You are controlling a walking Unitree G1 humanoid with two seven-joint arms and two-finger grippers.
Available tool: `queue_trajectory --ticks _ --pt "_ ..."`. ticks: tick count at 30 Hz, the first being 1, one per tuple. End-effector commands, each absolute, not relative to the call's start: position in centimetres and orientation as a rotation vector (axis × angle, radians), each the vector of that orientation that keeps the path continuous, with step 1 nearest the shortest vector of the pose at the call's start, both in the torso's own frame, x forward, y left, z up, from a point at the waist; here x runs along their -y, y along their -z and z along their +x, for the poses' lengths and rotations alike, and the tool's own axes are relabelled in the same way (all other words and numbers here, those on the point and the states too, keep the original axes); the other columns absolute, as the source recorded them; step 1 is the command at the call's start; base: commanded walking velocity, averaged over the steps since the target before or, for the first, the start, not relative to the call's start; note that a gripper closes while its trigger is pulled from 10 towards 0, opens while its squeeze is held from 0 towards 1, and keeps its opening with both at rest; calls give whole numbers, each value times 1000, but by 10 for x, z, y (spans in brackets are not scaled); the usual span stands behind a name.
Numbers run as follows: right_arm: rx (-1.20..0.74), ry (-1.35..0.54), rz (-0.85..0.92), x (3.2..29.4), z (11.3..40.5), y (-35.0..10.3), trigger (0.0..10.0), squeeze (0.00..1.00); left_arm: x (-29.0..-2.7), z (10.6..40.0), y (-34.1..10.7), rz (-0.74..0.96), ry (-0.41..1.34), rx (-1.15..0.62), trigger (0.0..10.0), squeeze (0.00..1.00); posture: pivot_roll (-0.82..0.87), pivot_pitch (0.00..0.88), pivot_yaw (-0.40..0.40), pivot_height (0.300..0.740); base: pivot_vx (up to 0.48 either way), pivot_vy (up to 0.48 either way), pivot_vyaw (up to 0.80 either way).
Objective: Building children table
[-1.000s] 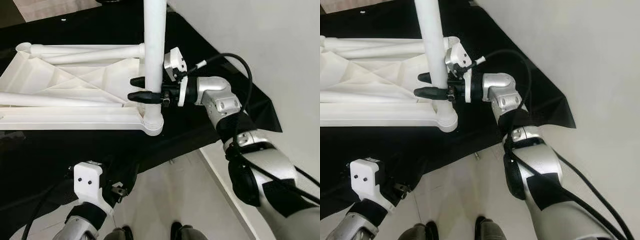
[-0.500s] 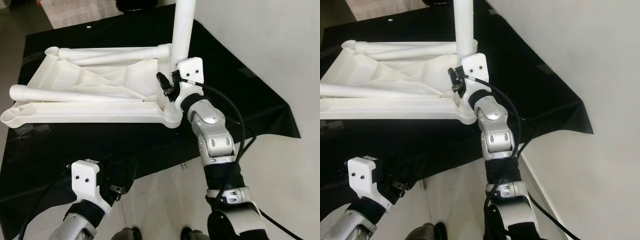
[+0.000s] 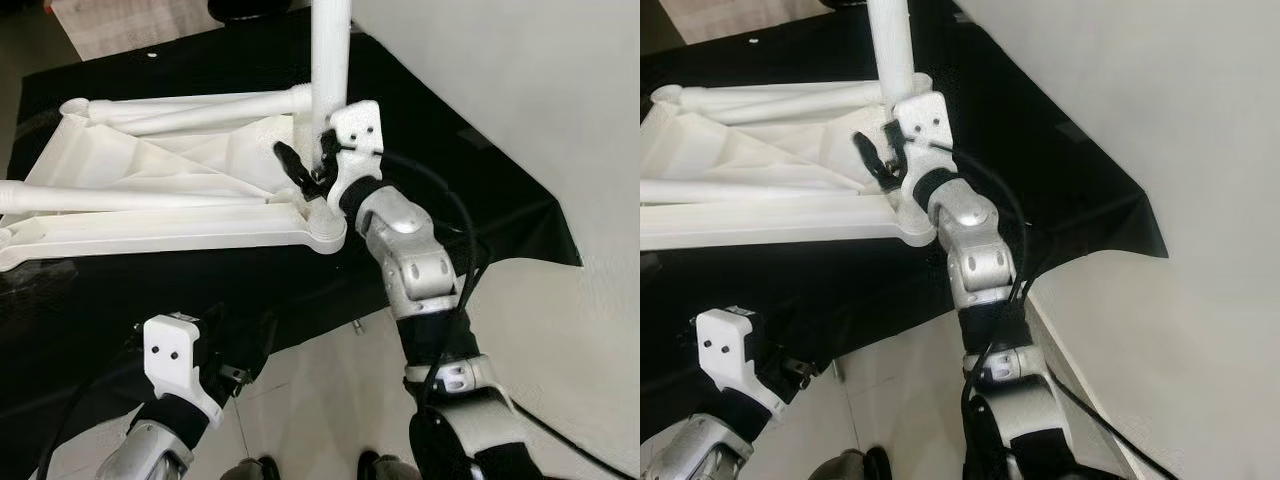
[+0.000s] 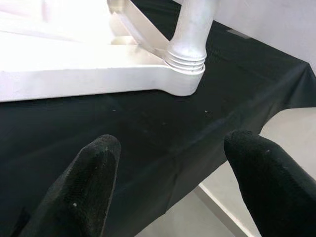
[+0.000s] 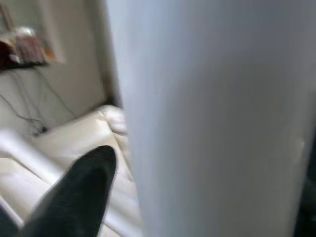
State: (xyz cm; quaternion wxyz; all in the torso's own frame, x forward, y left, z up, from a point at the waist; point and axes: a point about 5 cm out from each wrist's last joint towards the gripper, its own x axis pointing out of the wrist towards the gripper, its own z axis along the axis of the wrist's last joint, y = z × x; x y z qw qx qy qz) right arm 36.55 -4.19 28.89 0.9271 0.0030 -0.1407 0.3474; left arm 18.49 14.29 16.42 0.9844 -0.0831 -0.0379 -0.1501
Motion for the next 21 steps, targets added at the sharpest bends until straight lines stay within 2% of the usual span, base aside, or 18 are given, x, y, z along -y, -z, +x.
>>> queue_trajectory --ticks 1,3,4,5,7,8,21 --pt "311 -896 -17 29 363 -292 10000 1000 -142 183 -158 -170 302 43 10000 0 34 209 5 740 0 0 0" --pt "312 -962 -40 28 363 -292 10000 1000 -142 183 -158 -171 302 44 10000 0 34 209 5 740 0 0 0" --pt "310 -1064 -51 27 361 -294 10000 255 -142 183 -158 -172 302 45 10000 0 39 210 -1 740 0 0 0" --pt "306 -1151 -55 26 358 -295 10000 0 -141 183 -158 -173 302 45 10000 0 42 208 -4 740 0 0 0" --pt "321 -1204 -102 26 356 -297 10000 0 -141 182 -158 -173 301 46 10000 0 42 208 -4 740 0 0 0" --pt "329 -1325 -155 24 352 -301 10000 0 -141 182 -158 -174 297 47 10000 0 46 214 -4 740 0 0 0" --pt "258 -1663 -161 30 356 -298 10000 0 -142 178 -159 -171 291 50 10000 0 70 223 -5 740 0 0 0"
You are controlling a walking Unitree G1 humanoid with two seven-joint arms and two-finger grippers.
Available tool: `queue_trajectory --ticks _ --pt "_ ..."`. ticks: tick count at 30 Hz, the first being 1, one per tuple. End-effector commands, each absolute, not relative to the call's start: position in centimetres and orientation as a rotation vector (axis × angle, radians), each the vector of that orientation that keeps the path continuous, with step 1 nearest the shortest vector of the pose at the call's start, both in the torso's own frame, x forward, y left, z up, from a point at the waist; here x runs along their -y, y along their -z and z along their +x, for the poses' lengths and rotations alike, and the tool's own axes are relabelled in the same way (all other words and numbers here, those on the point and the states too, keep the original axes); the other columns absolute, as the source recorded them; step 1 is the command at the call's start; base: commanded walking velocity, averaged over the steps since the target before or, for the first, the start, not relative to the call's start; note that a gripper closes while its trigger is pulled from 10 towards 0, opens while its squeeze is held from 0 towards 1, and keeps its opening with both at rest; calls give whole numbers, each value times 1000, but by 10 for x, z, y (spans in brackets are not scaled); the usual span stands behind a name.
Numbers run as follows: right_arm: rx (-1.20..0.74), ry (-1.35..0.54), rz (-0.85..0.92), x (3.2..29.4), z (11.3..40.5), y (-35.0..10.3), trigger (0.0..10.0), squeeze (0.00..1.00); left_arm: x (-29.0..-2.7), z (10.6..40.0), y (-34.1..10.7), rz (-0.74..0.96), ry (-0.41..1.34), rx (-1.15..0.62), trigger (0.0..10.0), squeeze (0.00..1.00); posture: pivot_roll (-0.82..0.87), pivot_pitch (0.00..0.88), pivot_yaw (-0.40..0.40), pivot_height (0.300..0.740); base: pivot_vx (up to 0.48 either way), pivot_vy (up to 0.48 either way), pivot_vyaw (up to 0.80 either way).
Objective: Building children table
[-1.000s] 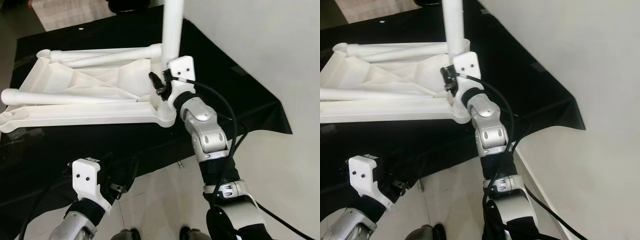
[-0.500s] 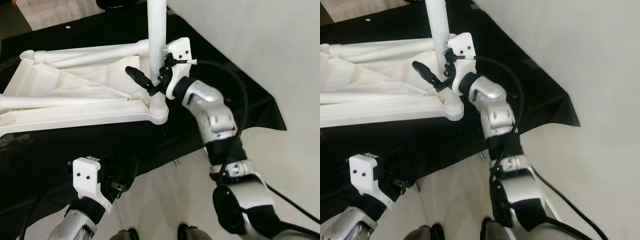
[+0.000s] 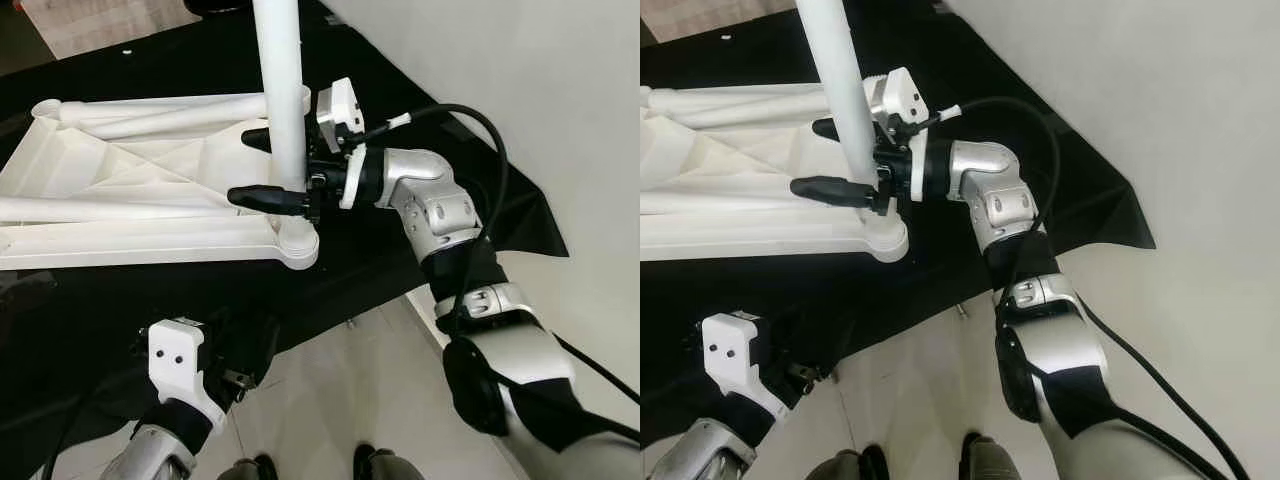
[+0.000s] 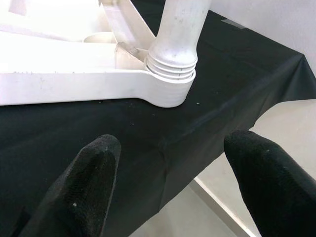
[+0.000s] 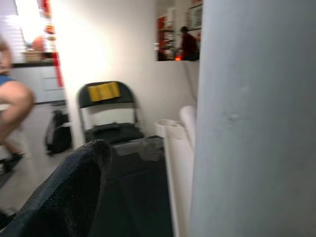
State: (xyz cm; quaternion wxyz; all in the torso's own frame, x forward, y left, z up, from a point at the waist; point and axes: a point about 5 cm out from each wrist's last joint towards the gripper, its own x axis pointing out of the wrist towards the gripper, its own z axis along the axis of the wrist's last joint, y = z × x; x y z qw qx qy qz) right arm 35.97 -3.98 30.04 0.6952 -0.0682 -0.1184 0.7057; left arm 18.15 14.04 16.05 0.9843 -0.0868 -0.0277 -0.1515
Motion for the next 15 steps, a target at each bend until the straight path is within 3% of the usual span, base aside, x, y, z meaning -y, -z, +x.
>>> queue_trajectory --ticks 1,7,8,9,10,11,12,13,14,15 --pt "258 -1663 -161 30 356 -298 10000 0 -142 178 -159 -171 291 50 10000 0 70 223 -5 740 0 0 0" --pt "235 -1704 -167 32 357 -295 10000 0 -141 176 -161 -173 289 60 10000 0 74 230 -13 740 0 0 0" --pt "231 -1711 -165 33 357 -294 7647 0 -141 176 -162 -173 295 68 10000 0 73 230 -13 740 0 0 0" --pt "231 -1711 -165 33 357 -294 7647 0 -141 176 -162 -173 295 68 10000 0 73 230 -13 740 0 0 0" --pt "226 -1705 -162 33 358 -293 6000 0 -140 175 -164 -165 300 79 10000 0 73 231 -18 740 0 0 0" --pt "216 -1678 -161 33 360 -291 3098 0 -140 174 -165 -152 305 93 10000 0 73 231 -18 740 0 0 0" --pt "216 -1678 -161 33 360 -291 3098 0 -140 174 -165 -152 305 93 10000 0 73 231 -18 740 0 0 0" --pt "208 -1648 -160 33 363 -289 2235 0 -139 173 -167 -143 307 101 10000 0 76 233 -22 740 0 0 0" --pt "191 -1518 -166 33 371 -285 0 0 -139 172 -168 -134 300 109 10000 0 77 233 -26 740 0 0 0" --pt "191 -1518 -166 33 371 -285 0 0 -139 172 -168 -134 300 109 10000 0 77 233 -26 740 0 0 0"
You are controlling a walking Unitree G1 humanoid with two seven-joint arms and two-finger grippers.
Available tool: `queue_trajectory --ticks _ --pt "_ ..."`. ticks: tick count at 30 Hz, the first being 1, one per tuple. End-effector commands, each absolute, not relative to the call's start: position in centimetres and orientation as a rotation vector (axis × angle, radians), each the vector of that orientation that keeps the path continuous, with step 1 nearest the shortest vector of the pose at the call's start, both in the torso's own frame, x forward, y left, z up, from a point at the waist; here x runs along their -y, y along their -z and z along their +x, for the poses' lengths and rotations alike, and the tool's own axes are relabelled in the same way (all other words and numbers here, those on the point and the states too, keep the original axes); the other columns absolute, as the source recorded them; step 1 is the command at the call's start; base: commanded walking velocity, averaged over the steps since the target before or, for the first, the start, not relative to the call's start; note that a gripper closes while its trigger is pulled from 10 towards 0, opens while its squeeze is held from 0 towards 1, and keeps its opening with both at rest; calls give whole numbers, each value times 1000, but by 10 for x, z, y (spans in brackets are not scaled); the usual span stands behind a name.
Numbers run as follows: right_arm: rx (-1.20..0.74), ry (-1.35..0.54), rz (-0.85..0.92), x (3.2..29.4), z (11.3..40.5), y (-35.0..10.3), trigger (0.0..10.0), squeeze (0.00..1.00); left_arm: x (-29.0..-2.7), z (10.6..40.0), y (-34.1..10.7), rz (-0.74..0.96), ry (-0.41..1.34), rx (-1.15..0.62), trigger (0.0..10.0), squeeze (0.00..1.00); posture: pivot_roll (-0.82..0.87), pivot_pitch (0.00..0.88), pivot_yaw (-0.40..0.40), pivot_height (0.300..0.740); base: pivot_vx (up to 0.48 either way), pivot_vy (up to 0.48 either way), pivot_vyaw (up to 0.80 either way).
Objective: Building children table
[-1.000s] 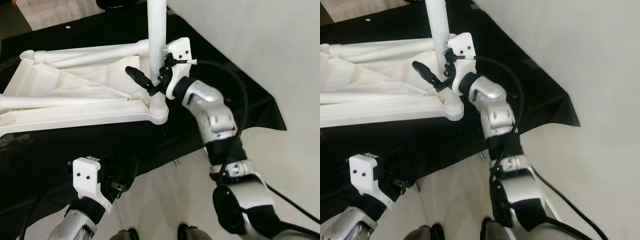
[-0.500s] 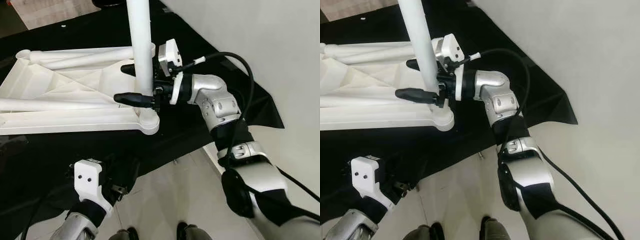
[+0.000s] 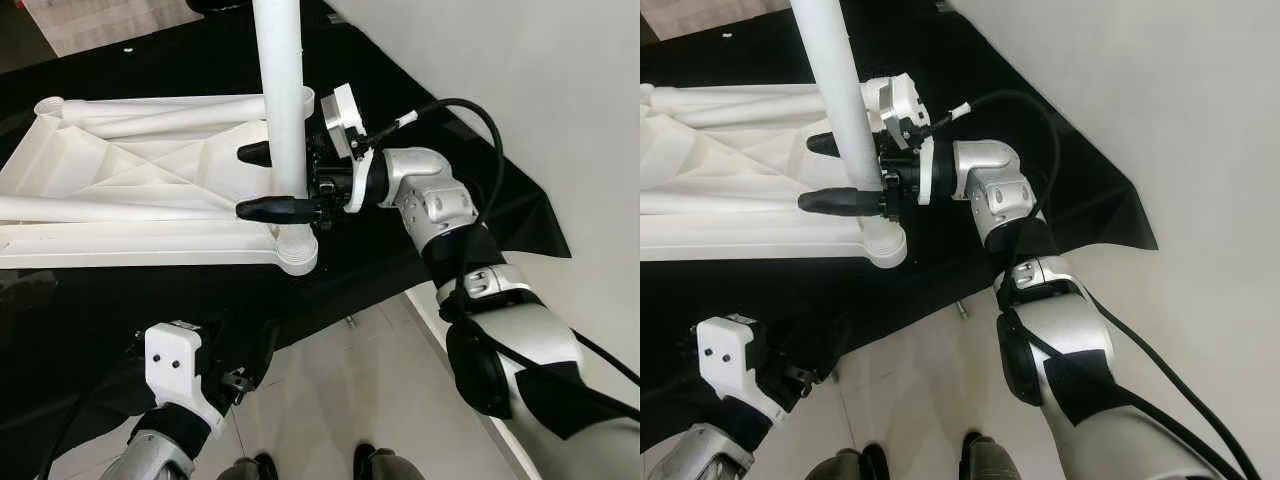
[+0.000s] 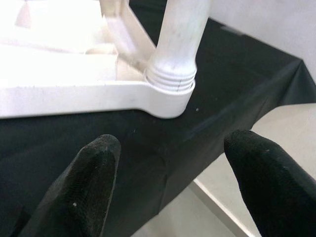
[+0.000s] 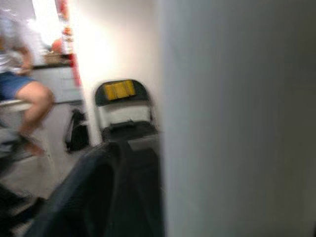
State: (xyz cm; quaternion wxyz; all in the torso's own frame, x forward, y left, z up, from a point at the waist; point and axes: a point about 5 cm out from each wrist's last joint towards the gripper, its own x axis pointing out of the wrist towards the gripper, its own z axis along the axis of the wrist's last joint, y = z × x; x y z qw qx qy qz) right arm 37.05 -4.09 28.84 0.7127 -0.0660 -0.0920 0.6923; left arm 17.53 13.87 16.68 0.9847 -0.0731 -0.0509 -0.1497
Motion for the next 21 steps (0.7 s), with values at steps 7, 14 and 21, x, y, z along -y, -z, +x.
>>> queue_trajectory --ticks 7,14,21 --pt "169 -1314 -98 52 384 -277 0 0 -138 170 -170 -112 287 123 10000 0 74 236 -40 740 0 0 0" --pt "34 -983 -103 96 389 -237 0 0 -140 165 -175 -59 267 154 10000 0 66 239 -44 740 0 0 0" --pt "-129 -314 -197 139 371 -182 0 0 -136 157 -184 -27 265 202 10000 0 55 233 -35 740 0 0 0"
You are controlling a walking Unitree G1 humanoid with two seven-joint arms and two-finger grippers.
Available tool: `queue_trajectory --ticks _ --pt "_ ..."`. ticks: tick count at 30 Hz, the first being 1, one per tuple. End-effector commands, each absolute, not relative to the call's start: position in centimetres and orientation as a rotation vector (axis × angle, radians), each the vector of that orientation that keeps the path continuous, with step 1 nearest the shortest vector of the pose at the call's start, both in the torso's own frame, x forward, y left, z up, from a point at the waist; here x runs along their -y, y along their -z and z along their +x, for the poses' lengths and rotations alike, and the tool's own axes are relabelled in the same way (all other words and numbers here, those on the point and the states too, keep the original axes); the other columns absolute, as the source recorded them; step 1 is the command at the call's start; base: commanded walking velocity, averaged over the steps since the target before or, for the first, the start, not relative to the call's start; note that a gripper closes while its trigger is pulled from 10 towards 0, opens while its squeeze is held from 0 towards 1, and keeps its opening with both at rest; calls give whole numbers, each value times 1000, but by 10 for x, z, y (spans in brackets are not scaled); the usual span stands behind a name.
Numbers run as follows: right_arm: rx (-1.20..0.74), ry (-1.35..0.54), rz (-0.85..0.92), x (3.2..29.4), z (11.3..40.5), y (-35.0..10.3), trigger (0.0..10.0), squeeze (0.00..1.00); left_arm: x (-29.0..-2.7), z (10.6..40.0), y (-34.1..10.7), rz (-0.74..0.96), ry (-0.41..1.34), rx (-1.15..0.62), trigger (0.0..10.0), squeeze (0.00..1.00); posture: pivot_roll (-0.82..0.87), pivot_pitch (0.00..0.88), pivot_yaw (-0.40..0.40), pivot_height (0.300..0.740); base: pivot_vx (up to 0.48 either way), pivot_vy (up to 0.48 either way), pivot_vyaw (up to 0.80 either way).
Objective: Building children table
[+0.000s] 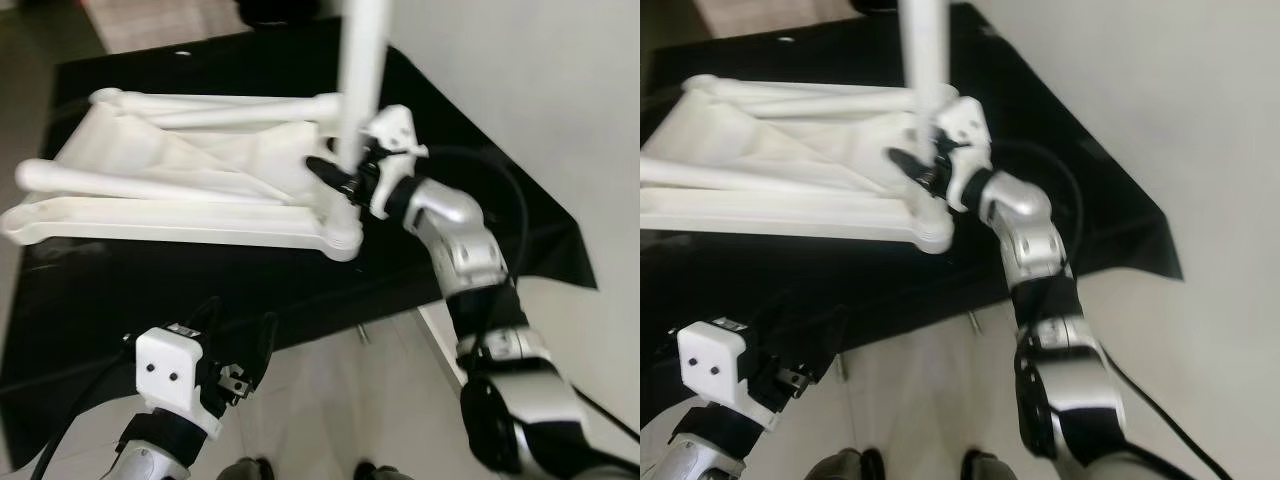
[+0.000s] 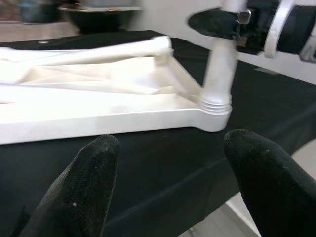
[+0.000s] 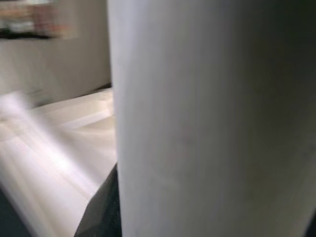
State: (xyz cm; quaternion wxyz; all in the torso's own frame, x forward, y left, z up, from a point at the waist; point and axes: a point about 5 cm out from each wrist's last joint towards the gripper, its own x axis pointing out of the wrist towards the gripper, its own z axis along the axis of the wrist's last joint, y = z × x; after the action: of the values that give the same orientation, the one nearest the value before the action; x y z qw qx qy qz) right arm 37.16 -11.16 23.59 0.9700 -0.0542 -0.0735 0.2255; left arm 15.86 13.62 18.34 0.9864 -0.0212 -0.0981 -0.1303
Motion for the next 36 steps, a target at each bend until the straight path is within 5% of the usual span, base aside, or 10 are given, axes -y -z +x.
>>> queue_trajectory --ticks 1,7,8,9,11,13,14,20,21,36 --pt "-128 -288 -177 136 366 -180 0 0 -135 157 -185 -25 264 206 10000 0 54 232 -34 740 0 0 0" --pt "-99 -359 -161 110 368 -187 0 0 -133 156 -186 -35 266 212 10000 0 54 215 -40 740 0 0 0" --pt "-83 -385 -156 102 370 -191 1137 0 -131 154 -185 -50 276 210 10000 0 52 214 -40 740 0 0 0" --pt "-61 -409 -147 97 372 -197 10000 0 -128 152 -185 -73 288 204 10000 0 50 212 -39 740 0 0 0" --pt "-8 -469 -125 91 376 -210 10000 180 -123 149 -182 -107 311 190 10000 0 48 210 -39 740 0 0 0" --pt "7 -470 -122 90 375 -215 10000 180 -121 149 -182 -111 318 186 10000 0 47 209 -39 740 0 0 0" --pt "29 -516 -93 87 376 -222 10000 1000 -119 148 -181 -120 331 181 10000 0 45 208 -39 740 0 0 0" --pt "146 -846 34 82 375 -256 10000 984 -114 146 -178 -157 372 163 10000 0 47 201 -39 740 0 0 0" --pt "156 -931 21 83 373 -256 10000 0 -114 147 -178 -161 371 162 10000 0 46 202 -37 740 0 0 0" --pt "26 -1265 -135 89 380 -235 10000 0 -113 147 -177 -157 380 167 10000 0 47 186 -31 740 0 0 0"
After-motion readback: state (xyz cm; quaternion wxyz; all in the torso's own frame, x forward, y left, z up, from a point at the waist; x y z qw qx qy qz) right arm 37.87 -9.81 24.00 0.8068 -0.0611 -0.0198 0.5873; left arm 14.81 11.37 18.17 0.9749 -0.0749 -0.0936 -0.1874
